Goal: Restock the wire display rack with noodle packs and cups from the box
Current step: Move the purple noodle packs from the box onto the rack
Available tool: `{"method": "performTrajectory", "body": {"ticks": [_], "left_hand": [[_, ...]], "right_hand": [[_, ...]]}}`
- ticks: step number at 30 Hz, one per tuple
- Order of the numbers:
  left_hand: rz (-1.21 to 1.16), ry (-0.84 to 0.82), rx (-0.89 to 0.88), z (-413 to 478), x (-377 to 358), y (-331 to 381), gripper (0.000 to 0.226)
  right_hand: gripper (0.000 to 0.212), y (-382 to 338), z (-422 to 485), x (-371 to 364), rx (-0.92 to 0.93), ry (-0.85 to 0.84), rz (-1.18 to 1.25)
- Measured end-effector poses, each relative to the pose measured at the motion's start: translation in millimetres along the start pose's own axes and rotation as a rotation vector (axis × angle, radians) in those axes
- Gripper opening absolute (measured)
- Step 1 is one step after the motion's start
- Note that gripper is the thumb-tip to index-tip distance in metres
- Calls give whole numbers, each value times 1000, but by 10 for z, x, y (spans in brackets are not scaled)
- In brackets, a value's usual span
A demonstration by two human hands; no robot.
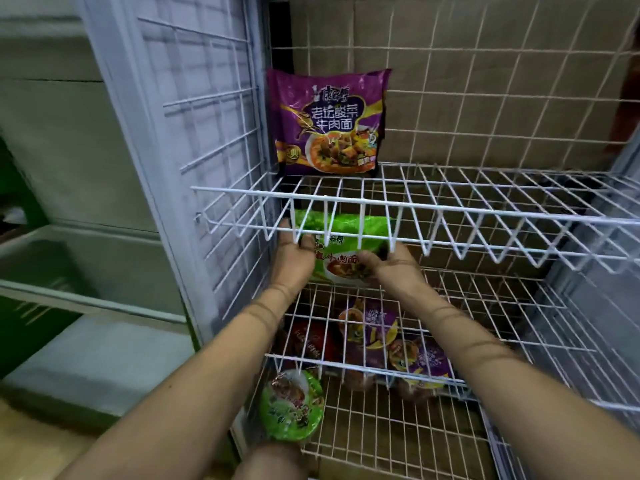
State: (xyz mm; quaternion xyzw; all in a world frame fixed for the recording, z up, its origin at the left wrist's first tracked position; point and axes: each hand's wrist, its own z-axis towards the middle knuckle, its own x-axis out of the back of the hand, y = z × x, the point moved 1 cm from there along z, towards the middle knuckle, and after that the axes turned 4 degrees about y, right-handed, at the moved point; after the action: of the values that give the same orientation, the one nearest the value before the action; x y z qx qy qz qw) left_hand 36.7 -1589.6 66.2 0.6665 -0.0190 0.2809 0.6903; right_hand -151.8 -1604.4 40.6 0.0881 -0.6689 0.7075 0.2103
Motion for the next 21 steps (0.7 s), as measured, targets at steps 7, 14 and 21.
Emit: {"method": "performTrajectory", "body": {"ticks": [7,14,21], "left_hand": [[36,-72,48,124,68,-108,53],[200,-145,13,269,11,-132,59],[159,-98,-140,319,-116,-233,93]], "right_hand": [[52,-269,-32,-234,-6,23,-61],[40,-241,72,-371,-51,22,-79],[45,-215,139,-460,-34,-18,-173]]}}
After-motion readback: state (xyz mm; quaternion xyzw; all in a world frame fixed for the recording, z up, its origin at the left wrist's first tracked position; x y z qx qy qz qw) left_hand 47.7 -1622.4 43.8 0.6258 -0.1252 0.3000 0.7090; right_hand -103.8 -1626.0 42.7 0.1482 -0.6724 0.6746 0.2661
